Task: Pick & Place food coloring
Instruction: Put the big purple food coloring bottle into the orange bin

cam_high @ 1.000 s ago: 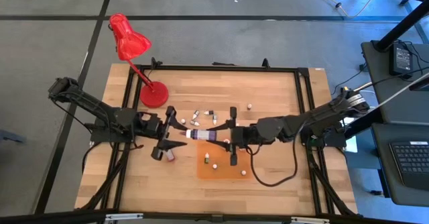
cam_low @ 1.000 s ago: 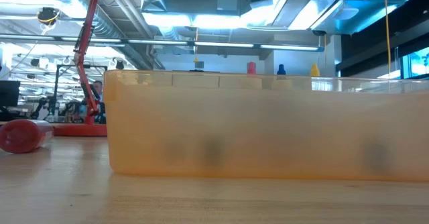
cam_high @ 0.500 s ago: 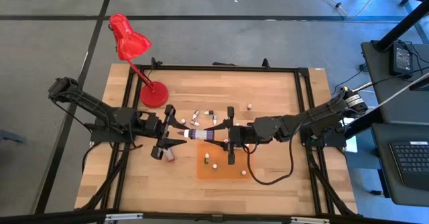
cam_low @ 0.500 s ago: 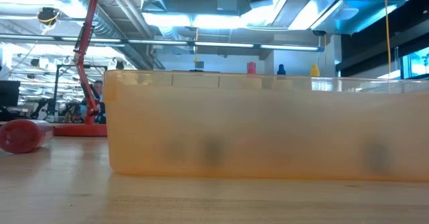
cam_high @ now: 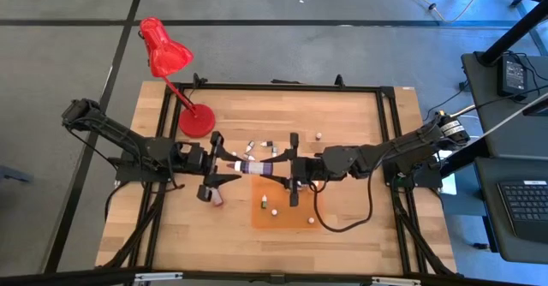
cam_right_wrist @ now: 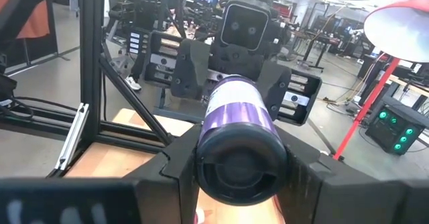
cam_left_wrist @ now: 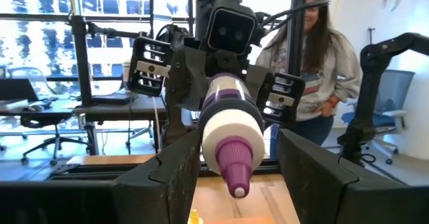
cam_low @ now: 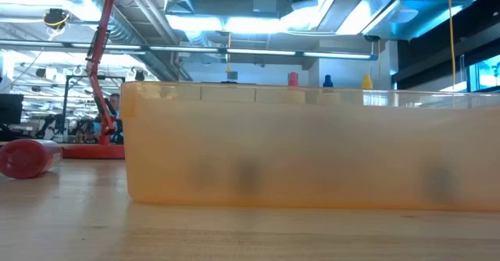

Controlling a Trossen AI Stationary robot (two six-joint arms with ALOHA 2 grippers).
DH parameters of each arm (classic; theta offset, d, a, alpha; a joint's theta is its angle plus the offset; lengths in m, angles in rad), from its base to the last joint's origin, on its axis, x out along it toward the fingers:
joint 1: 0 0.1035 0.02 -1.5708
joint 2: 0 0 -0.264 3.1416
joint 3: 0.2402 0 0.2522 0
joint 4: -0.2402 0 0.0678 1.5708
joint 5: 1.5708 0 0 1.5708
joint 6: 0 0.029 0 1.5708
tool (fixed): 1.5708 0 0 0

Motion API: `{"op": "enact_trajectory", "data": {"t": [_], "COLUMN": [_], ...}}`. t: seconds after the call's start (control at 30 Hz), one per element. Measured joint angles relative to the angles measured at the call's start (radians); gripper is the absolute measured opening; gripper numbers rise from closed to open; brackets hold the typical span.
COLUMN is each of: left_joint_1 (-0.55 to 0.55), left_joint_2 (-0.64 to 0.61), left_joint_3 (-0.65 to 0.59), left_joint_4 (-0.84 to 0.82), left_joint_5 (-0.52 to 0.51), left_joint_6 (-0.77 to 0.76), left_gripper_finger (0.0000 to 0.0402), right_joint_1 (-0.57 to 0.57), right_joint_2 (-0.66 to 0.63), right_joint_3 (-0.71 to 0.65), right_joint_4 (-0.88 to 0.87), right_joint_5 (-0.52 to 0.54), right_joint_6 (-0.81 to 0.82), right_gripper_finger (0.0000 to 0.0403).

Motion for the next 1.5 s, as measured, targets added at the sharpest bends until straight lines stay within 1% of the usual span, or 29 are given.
{"op": "enact_trajectory", "data": {"t": [0.2,0.3,0.47,0.63,0.83,0.97,1.03,1.07,1.23,1.33,1.4,1.5], "left_joint_1": [0.0,0.0,0.003,0.025,0.032,0.032,0.032,0.032,0.033,0.033,0.033,0.033], "left_joint_2": [0.0,0.0,0.002,0.002,0.001,0.001,0.002,0.003,0.002,0.002,0.003,0.027], "left_joint_3": [0.0,0.0,0.0,0.0,0.0,0.0,0.0,0.0,0.0,0.0,0.018,0.082], "left_joint_4": [0.01,0.009,0.009,0.003,0.002,-0.027,-0.05,-0.063,-0.09,-0.129,-0.209,-0.355], "left_joint_5": [-0.01,-0.011,-0.018,0.017,0.022,0.019,0.012,0.006,-0.014,-0.017,-0.027,-0.049], "left_joint_6": [0.022,0.029,0.048,0.041,0.041,0.041,0.04,0.041,0.041,0.04,0.033,0.007], "left_gripper_finger": [0.0193,0.0186,0.0155,0.0118,0.0117,0.0117,0.0118,0.0119,0.0117,0.0117,0.0117,0.0117], "right_joint_1": [0.0,0.0,0.0,0.0,0.0,0.006,0.014,0.02,0.049,0.066,0.083,0.106], "right_joint_2": [0.0,0.0,0.0,0.0,0.0,0.0,-0.002,-0.005,-0.035,-0.07,-0.101,-0.145], "right_joint_3": [0.0,0.0,0.0,0.0,0.0,0.0,0.001,0.001,0.001,0.001,0.001,0.001], "right_joint_4": [-0.018,-0.021,-0.022,-0.026,-0.027,-0.06,-0.101,-0.132,-0.333,-0.465,-0.553,-0.67], "right_joint_5": [-0.001,-0.002,-0.002,0.001,0.004,-0.005,0.002,0.022,0.161,0.179,0.183,0.182], "right_joint_6": [0.002,0.002,0.002,0.001,0.001,0.0,0.004,0.021,0.143,0.23,0.291,0.418], "right_gripper_finger": [0.0153,0.0153,0.0154,0.0154,0.0154,0.0158,0.0172,0.0183,0.0265,0.0304,0.0319,0.0329]}}
